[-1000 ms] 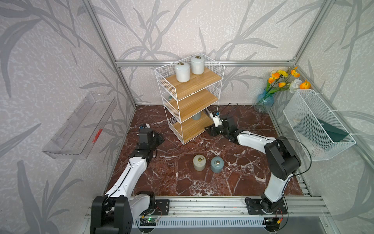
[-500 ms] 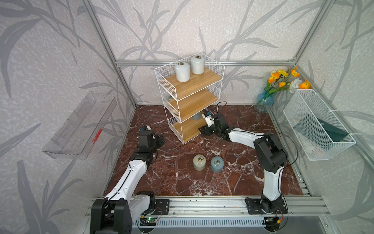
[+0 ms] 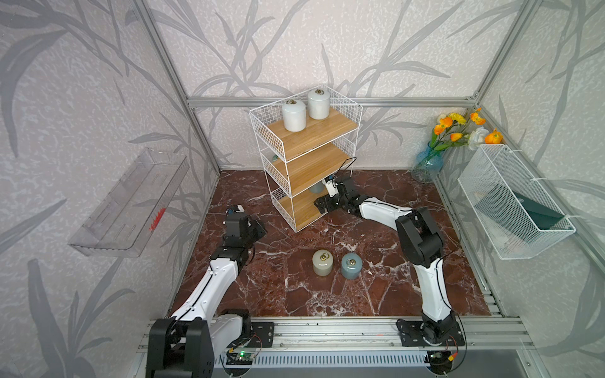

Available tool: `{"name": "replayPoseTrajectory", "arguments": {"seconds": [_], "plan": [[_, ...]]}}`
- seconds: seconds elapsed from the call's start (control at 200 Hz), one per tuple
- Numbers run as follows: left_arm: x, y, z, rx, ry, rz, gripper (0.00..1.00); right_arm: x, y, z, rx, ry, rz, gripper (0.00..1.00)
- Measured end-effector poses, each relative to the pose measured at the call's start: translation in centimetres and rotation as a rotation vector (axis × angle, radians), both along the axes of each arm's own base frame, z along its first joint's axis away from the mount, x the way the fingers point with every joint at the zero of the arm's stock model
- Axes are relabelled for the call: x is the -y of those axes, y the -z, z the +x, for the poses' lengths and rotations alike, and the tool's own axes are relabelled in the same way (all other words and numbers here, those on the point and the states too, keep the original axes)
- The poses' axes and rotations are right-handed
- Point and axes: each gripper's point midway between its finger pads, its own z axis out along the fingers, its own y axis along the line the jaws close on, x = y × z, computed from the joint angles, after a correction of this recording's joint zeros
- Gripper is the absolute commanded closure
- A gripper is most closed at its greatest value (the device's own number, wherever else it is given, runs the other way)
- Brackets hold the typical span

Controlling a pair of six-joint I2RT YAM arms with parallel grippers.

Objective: Remove the tea canisters from the shelf
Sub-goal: Pick up the tea canister from the shelf.

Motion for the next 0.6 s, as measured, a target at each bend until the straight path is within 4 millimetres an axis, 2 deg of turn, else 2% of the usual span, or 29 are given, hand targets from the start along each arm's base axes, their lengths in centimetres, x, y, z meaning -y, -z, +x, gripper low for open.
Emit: {"name": "replayPoseTrajectory", "arguments": {"seconds": [0.155, 0.45, 0.6], "plan": [[0.0, 0.6, 0.1, -0.019, 0.001, 0.001, 0.75, 0.2, 0.0, 0.4, 0.009, 0.026, -0.005, 0.01], [0.0, 1.5, 0.2, -0.042, 0.002, 0.000, 0.75, -0.8, 0.2, 3.6, 0.027, 0.057, -0.025, 0.01], [0.1, 1.7, 0.3, -0.045, 0.003, -0.001, 0.75, -0.5, 0.8, 4.1, 0.027, 0.071, -0.048, 0.01]]}}
